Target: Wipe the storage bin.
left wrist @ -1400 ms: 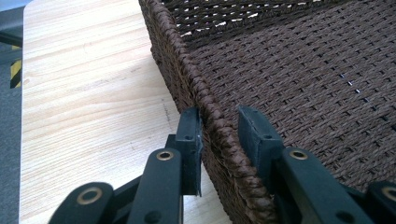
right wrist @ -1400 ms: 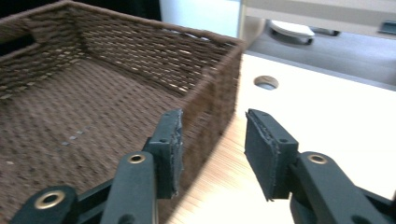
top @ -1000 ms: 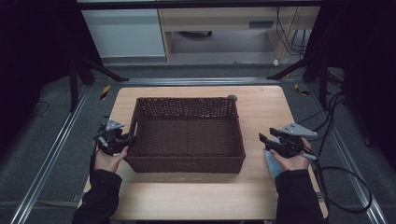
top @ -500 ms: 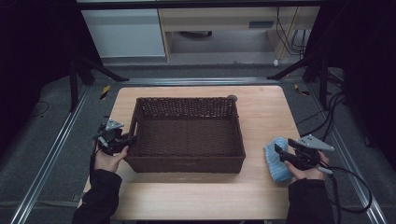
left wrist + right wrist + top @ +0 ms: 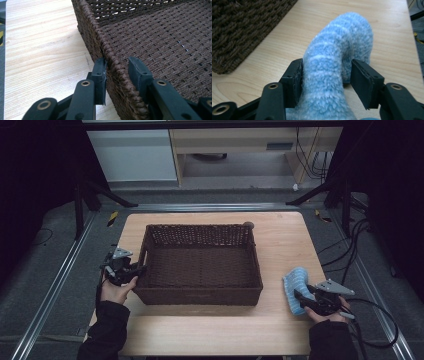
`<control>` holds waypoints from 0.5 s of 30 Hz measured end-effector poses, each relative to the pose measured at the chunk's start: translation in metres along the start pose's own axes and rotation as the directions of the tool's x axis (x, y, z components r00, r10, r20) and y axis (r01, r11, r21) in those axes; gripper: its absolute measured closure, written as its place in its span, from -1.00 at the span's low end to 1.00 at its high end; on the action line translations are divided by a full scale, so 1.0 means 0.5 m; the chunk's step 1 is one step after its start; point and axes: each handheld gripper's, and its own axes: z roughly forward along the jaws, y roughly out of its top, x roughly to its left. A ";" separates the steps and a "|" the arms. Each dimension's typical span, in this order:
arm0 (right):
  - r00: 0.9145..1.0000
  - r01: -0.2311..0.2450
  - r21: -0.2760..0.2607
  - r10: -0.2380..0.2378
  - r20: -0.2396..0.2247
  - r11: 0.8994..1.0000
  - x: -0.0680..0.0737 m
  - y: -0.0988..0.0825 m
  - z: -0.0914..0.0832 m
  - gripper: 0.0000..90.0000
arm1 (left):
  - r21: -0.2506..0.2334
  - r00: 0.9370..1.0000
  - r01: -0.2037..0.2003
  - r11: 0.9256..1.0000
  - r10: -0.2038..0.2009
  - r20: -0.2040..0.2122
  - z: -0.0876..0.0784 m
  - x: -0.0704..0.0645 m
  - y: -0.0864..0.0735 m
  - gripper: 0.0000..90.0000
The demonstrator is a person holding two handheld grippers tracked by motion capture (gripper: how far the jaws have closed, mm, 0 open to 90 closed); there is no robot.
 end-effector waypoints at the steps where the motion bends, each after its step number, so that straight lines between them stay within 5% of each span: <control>1: 1.000 -0.003 0.009 0.003 -0.022 1.000 0.001 -0.002 0.005 0.20 | -0.001 1.000 0.003 1.000 -0.003 0.003 0.001 0.000 0.000 0.50; 5: 0.998 0.023 0.024 -0.021 -0.059 0.999 0.003 0.006 0.010 0.48 | 0.002 1.000 -0.023 1.000 0.023 -0.013 0.000 -0.003 0.002 0.53; 15: 0.996 0.042 -0.021 -0.043 -0.078 0.999 0.015 0.039 0.015 0.51 | -0.007 1.000 -0.024 1.000 0.024 0.007 0.001 -0.006 0.003 0.56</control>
